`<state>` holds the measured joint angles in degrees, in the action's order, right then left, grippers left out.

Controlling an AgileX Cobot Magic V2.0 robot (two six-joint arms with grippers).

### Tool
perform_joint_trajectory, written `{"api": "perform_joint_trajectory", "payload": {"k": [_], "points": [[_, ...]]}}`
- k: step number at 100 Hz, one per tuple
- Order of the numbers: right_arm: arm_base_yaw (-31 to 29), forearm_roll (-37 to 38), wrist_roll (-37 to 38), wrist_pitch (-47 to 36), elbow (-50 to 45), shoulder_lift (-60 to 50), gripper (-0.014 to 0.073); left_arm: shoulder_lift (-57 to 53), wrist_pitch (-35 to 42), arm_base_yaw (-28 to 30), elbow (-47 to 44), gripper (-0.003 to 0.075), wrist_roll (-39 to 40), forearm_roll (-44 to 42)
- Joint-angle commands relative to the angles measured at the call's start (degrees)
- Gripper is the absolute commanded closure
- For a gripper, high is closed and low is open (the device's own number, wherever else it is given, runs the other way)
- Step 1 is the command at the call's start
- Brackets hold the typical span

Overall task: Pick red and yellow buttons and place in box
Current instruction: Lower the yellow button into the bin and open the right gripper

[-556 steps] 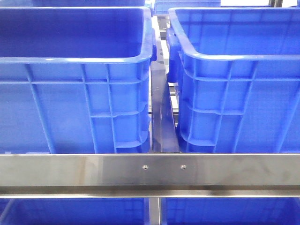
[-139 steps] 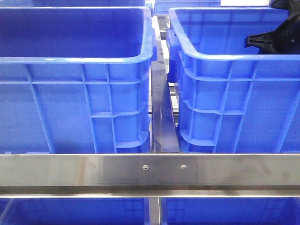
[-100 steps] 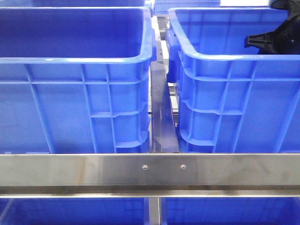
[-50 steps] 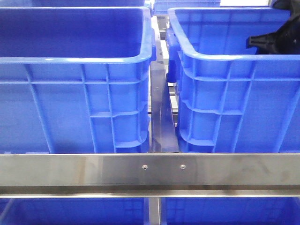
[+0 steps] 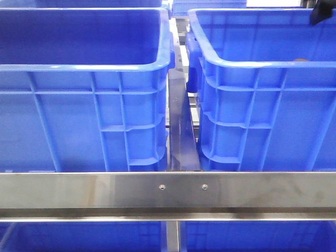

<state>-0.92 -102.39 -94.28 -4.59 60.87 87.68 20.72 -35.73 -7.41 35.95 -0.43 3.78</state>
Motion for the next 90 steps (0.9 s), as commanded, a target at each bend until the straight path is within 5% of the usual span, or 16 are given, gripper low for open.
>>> {"api": "perform_joint_trajectory", "payload": {"k": [1, 40, 72, 90], "points": [[-0.36, -0.05, -0.63, 1.36, -2.13, -7.63, 0.0102, 0.40, 4.13, 0.21, 1.56, 0.0739, 0.43, 0.61], [-0.36, -0.82, -0.58, 4.93, -22.29, -33.45, 0.0102, 0.40, 4.13, 0.21, 1.56, 0.0739, 0.43, 0.61], [-0.36, -0.88, -0.58, 8.68, -29.87, -50.46, 0.0109, 0.40, 4.13, 0.21, 1.56, 0.0739, 0.43, 0.61], [-0.36, -0.88, -0.58, 8.84, -31.04, -54.47, 0.0342, 0.40, 4.13, 0.21, 1.56, 0.0739, 0.43, 0.61]]}}
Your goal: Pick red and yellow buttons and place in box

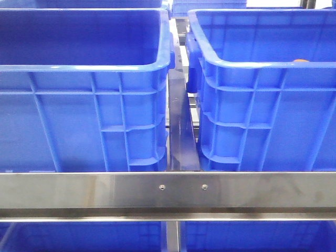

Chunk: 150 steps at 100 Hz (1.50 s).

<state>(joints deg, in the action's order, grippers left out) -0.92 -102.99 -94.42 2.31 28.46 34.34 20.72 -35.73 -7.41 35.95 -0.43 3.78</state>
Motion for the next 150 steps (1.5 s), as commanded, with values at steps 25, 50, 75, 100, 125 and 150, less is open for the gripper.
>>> {"api": "perform_joint_trajectory", "payload": {"k": [25, 50, 75, 100, 125, 150], "points": [[-0.36, -0.38, -0.45, 1.98, 1.38, -1.24, 0.0705, 0.40, 4.13, 0.21, 1.56, 0.0739, 0.43, 0.61], [-0.36, -0.38, -0.45, 2.00, 1.38, -1.24, 0.0709, 0.40, 4.13, 0.21, 1.56, 0.0739, 0.43, 0.61], [-0.36, -0.38, -0.45, 2.00, 1.38, -1.24, 0.0709, 0.40, 4.13, 0.21, 1.56, 0.0739, 0.43, 0.61], [-0.36, -0.38, -0.45, 2.00, 1.38, -1.24, 0.0709, 0.40, 4.13, 0.21, 1.56, 0.0739, 0.43, 0.61], [-0.36, -0.38, -0.45, 2.00, 1.38, -1.24, 0.0709, 0.40, 4.13, 0.21, 1.56, 0.0739, 0.43, 0.61], [-0.36, -0.38, -0.45, 2.23, 1.38, -1.24, 0.0709, -1.05, 11.06, 0.21, -2.21, 0.0739, 0.43, -0.98]]}}
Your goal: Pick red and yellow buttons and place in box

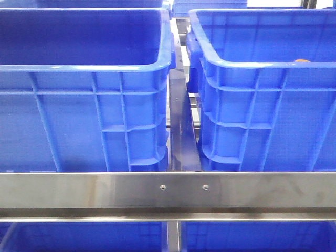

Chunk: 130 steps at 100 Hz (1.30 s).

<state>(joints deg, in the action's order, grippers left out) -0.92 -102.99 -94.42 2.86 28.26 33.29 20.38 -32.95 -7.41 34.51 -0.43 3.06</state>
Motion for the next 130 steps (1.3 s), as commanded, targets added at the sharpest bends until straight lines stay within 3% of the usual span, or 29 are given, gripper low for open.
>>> {"api": "perform_joint_trajectory", "payload": {"k": [1, 32, 46, 85, 130], "points": [[-0.36, -0.38, -0.45, 1.69, 1.58, -0.20, 0.0709, -0.87, 8.69, 0.21, -1.36, 0.0739, 0.43, -0.28], [-0.36, -0.38, -0.45, 1.85, 1.58, -0.20, 0.0709, -11.33, 28.59, 0.27, -18.85, 0.0739, 0.43, -3.54], [-0.36, -0.38, -0.45, 1.85, 1.58, -0.20, 0.0709, -15.34, 33.69, 1.98, -26.34, 0.0739, 0.43, -3.66], [-0.36, -0.38, -0.45, 1.85, 1.58, -0.20, 0.0709, -22.66, 37.19, 5.16, -37.12, 0.0739, 0.43, -3.86], [-0.36, -0.38, -0.45, 1.85, 1.58, -0.20, 0.0709, -22.58, 36.89, 5.16, -37.05, 0.0739, 0.43, -5.07]]}}
